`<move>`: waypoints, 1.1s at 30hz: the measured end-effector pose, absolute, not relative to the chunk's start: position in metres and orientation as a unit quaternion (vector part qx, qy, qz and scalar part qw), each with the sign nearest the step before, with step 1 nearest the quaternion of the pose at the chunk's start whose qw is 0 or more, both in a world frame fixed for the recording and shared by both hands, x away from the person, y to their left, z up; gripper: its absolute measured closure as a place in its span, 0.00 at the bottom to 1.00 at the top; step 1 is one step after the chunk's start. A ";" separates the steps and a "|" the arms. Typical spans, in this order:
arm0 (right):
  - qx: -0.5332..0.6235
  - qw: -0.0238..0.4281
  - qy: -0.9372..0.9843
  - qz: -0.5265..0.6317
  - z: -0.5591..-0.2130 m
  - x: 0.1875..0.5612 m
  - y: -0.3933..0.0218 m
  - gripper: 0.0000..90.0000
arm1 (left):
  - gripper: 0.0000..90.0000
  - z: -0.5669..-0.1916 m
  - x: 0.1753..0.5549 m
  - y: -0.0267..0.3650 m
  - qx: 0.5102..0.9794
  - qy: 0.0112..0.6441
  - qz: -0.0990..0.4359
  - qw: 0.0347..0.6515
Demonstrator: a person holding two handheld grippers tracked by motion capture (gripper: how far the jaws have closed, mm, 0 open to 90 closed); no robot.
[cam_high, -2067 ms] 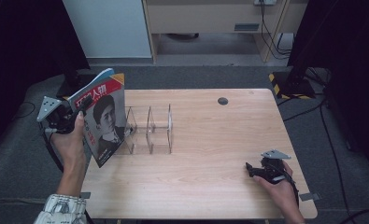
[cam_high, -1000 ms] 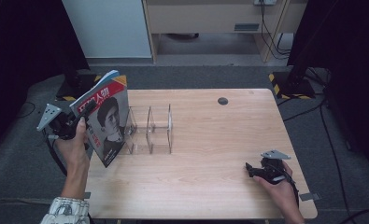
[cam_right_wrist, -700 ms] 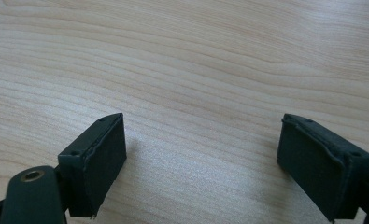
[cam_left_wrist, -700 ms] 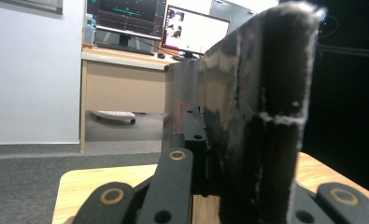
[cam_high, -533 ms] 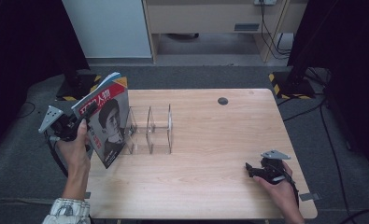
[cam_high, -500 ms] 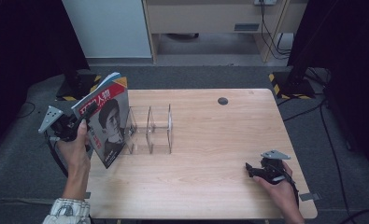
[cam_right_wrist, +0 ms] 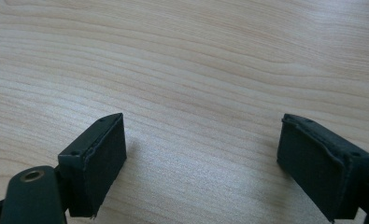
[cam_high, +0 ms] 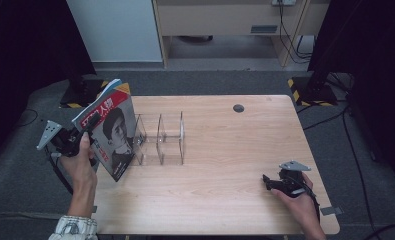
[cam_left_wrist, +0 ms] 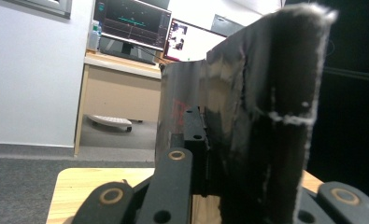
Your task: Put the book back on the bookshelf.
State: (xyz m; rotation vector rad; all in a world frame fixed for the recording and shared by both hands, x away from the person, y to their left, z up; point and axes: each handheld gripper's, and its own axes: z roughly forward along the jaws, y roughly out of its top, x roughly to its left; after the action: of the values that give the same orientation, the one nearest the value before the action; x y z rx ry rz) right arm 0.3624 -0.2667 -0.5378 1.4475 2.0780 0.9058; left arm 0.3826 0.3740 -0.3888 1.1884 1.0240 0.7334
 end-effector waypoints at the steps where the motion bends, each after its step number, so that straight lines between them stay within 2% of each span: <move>1: 0.524 0.224 0.753 0.328 -0.538 0.362 -0.267 0.18 | 0.96 -0.389 0.383 0.375 0.521 0.452 0.324 0.647; 16: 0.523 0.223 0.754 0.329 -0.538 0.362 -0.266 0.18 | 0.95 -0.392 0.384 0.370 0.517 0.450 0.329 0.649; 33: 0.519 0.222 0.757 0.330 -0.538 0.362 -0.266 0.17 | 0.92 -0.401 0.382 0.372 0.506 0.485 0.325 0.635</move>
State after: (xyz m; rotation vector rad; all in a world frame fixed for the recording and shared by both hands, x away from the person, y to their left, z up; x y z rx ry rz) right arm 0.3617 -0.2656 -0.5379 1.4336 2.0899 0.9117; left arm 0.3818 0.3718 -0.4006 1.1566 1.1087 0.7418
